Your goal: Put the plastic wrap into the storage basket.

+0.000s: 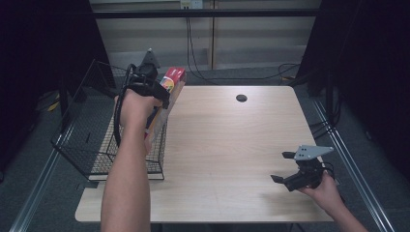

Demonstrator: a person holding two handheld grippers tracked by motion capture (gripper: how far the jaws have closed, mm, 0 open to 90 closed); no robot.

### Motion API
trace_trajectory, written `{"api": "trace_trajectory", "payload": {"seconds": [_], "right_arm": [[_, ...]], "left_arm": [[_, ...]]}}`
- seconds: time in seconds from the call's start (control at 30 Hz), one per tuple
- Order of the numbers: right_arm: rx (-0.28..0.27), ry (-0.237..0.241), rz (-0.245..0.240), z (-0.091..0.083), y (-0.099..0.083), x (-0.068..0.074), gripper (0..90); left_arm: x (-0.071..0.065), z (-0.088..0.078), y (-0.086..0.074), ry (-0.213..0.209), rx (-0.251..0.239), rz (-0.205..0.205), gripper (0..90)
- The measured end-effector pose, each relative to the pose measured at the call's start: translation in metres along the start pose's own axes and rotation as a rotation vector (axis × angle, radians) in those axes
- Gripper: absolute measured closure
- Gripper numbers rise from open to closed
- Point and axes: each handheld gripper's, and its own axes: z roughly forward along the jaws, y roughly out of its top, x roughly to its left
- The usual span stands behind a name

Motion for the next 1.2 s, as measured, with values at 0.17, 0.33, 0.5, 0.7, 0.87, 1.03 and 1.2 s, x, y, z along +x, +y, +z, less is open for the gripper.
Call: {"api": "trace_trajectory", "payload": {"seconds": [0.17,0.33,0.5,0.7,0.87,1.03,1.2], "right_arm": [[0.002,0.004,0.001,0.0,0.0,0.0,2.9],[0.006,0.005,-0.001,0.001,0.0,0.0,2.9],[0.005,0.003,0.002,0.001,0.0,0.0,2.9],[0.003,-0.003,0.0,0.001,0.0,0.001,2.9],[0.001,0.0,0.003,0.0,0.0,0.0,2.9],[0.0,0.002,0.002,0.001,0.0,0.001,2.9],[0.001,0.005,0.002,0.0,0.0,0.001,2.9]], "left_arm": [[0.005,-0.004,-0.002,0.002,0.002,-0.018,44.5],[0.011,-0.007,-0.005,0.008,-0.003,-0.044,44.6],[0.019,-0.01,-0.008,0.023,0.002,-0.049,44.6],[0.029,-0.015,-0.011,0.037,0.003,-0.07,44.6],[0.035,-0.018,-0.014,0.034,-0.008,-0.1,44.6],[0.039,-0.02,-0.016,0.04,-0.008,-0.111,44.6],[0.049,-0.025,-0.019,0.056,-0.022,-0.141,44.6]]}}
